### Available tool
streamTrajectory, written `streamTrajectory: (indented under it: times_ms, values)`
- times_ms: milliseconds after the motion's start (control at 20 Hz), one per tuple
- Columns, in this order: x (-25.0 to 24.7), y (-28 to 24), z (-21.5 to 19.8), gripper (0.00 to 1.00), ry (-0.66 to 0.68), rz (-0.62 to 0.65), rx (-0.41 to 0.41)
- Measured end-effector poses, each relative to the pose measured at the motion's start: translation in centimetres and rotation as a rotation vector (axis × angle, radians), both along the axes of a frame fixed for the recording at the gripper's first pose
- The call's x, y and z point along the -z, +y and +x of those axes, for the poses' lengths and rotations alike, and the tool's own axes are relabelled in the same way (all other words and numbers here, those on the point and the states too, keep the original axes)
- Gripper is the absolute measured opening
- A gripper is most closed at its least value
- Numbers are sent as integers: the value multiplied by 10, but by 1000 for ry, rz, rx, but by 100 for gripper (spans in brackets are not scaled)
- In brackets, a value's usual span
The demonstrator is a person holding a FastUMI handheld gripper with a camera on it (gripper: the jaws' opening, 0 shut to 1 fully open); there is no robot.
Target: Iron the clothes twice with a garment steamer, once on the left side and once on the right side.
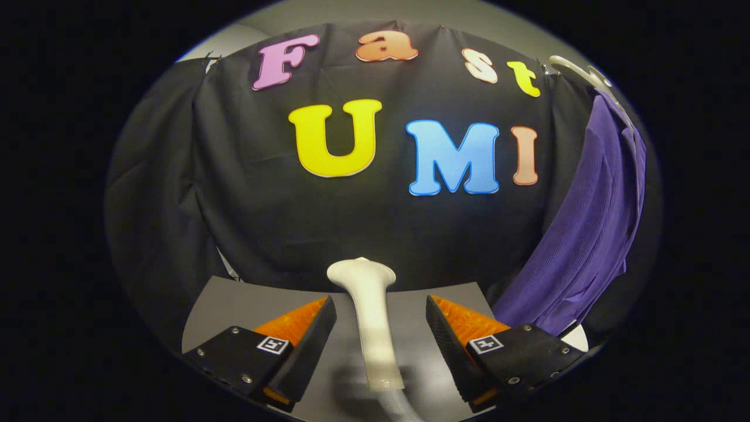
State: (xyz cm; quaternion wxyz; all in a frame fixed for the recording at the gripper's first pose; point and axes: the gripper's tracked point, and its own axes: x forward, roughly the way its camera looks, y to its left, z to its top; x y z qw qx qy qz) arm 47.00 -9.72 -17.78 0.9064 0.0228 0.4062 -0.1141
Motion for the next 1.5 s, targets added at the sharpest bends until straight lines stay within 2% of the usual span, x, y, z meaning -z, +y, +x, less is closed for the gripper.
streamTrajectory:
  times_ms: [200,400,600,700,750,1050,1250,1500]
  values:
    - [33,3,9,95,108,44,31]
    - [58,0,4,91,196,19,55]
    - [78,7,-1,77,260,13,36]
    - [87,9,-5,66,293,-8,11]
    - [84,7,-4,59,284,-16,13]
    - [74,3,-3,43,249,3,-9]
    - [39,11,-16,43,141,-35,-45]
    - [-13,25,-54,39,20,-59,-75]
